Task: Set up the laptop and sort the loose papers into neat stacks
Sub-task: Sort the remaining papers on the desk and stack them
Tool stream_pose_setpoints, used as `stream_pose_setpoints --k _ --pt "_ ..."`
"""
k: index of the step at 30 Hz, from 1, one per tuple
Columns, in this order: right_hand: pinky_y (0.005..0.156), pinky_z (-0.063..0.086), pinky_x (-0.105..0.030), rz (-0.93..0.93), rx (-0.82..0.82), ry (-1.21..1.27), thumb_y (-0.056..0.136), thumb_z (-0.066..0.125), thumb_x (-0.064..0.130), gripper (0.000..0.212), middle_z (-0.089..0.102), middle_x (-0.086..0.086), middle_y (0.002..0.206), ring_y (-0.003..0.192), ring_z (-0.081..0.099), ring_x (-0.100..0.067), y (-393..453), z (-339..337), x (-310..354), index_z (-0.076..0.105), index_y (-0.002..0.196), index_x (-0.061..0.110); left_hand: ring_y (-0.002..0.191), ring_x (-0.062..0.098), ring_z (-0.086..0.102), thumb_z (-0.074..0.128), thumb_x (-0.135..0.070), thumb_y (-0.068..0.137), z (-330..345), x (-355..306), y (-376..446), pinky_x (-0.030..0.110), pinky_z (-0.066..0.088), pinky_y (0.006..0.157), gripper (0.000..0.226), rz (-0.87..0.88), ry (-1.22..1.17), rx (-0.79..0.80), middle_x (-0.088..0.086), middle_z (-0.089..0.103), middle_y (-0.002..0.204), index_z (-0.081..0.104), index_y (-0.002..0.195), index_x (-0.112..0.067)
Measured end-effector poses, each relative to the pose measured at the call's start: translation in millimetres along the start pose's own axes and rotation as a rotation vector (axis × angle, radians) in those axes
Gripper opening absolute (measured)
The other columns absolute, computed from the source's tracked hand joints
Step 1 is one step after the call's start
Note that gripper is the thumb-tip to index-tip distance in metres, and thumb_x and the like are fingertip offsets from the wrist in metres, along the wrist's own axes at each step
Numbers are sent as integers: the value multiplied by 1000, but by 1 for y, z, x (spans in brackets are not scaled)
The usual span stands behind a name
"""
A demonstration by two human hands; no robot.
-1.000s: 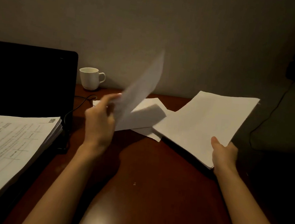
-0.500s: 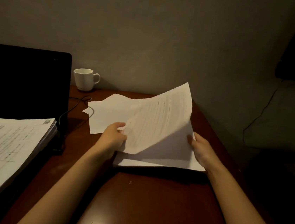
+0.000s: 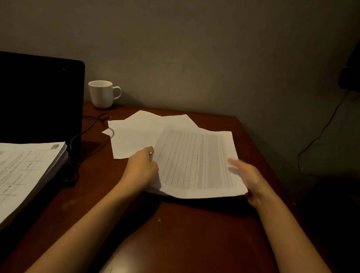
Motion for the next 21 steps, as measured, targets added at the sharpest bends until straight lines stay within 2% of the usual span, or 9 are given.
stream_pose_setpoints --k 2,3,6,9,11,15,17,19,21 --pt "61 49 -31 -38 -52 -99 95 51 9 28 61 -2 93 85 61 -21 0 -1 -2 55 123 7 91 13 57 37 -24 102 1 -1 -4 24 49 72 32 64 18 -27 0 58 118 58 124 -15" --pt "60 47 -30 -56 -81 -97 94 50 3 29 61 -2 94 83 59 -20 1 -2 -3 55 123 7 95 14 59 36 -35 102 0 0 -3 29 50 78 36 83 80 -74 2 60 122 58 124 -17" --pt "57 46 -28 -99 -191 4 96 47 1 32 59 -4 106 84 57 -17 2 -5 -6 54 126 11 137 24 34 33 -49 99 -5 18 17 46 30 110 55 116 428 -198 5 38 150 35 146 -19" --pt "55 45 -28 -144 -332 164 97 43 1 34 57 -5 109 82 55 -17 4 -8 -10 52 127 12 148 25 2 24 -59 96 -9 41 40 53 0 118 71 84 684 -3 7 8 160 12 153 -18" --pt "60 48 -31 -158 -414 275 97 41 -1 35 57 -7 109 80 55 -17 5 -10 -11 51 128 11 146 27 11 23 -68 92 -8 46 44 57 -3 116 76 78 749 86 7 17 158 18 151 -20" --pt "56 47 -29 -104 -499 417 96 41 -1 34 58 -7 107 74 56 -15 7 -13 -11 51 126 12 126 23 47 36 -57 95 -5 25 34 53 18 113 52 294 893 -2 2 57 131 49 132 -22" --pt "53 46 -29 -77 -490 439 96 41 -1 33 58 -8 104 73 56 -16 7 -15 -11 52 125 12 109 18 56 38 -48 98 -5 18 31 37 44 96 42 400 902 -44 1 63 118 54 126 -22" --pt "53 46 -30 -56 -486 447 96 42 0 32 57 -5 98 72 56 -16 7 -17 -11 53 124 12 98 16 58 41 -47 98 -3 15 28 27 48 75 41 442 843 -51 0 63 110 56 124 -20" --pt "54 46 -29 -52 -486 461 97 42 0 32 57 -5 98 71 55 -16 7 -17 -10 54 124 12 105 18 57 45 -57 92 -1 13 22 29 49 80 56 389 781 14 4 58 122 50 133 -19"
Point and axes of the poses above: each hand's wrist, its own y-axis towards the middle knuckle, its own z-axis out of the palm, x = y × z, the point moved 1 cm from there along y, towards the middle knuckle
